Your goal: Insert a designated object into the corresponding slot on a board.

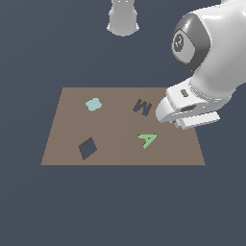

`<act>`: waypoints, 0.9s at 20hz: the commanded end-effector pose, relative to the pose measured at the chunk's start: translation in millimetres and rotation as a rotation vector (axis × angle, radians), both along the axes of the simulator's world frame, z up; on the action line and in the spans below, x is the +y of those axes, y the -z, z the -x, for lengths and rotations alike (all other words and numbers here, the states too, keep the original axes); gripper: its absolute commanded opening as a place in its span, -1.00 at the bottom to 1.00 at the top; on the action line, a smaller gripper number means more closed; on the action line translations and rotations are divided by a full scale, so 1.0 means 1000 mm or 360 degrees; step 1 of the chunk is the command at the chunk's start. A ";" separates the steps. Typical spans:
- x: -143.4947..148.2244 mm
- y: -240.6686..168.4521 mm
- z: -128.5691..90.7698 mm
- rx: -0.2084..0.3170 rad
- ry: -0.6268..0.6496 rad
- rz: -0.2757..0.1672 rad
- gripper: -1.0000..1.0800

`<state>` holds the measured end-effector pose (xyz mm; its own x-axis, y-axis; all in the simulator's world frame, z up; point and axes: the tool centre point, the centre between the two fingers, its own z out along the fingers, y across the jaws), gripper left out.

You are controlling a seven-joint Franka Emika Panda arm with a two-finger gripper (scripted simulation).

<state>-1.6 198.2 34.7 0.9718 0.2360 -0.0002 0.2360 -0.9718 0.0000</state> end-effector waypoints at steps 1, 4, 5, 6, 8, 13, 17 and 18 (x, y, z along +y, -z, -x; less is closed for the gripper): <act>0.000 -0.001 0.008 -0.0001 -0.0177 0.0000 -1.00; -0.001 -0.001 0.017 -0.0002 -0.0386 0.0000 -1.00; -0.001 -0.001 0.021 -0.0002 -0.0455 0.0000 -1.00; -0.002 -0.001 0.024 -0.0002 -0.0524 0.0000 -1.00; -0.004 -0.001 0.030 -0.0002 -0.0661 0.0000 -1.00; -0.010 -0.002 0.044 -0.0002 -0.0996 0.0000 -1.00; -0.017 -0.002 0.054 -0.0002 -0.1257 0.0000 -1.00; -0.019 -0.002 0.056 -0.0003 -0.1322 0.0000 -1.00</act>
<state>-54.1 181.9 36.8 0.5360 0.8442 0.0007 0.8442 -0.5360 0.0002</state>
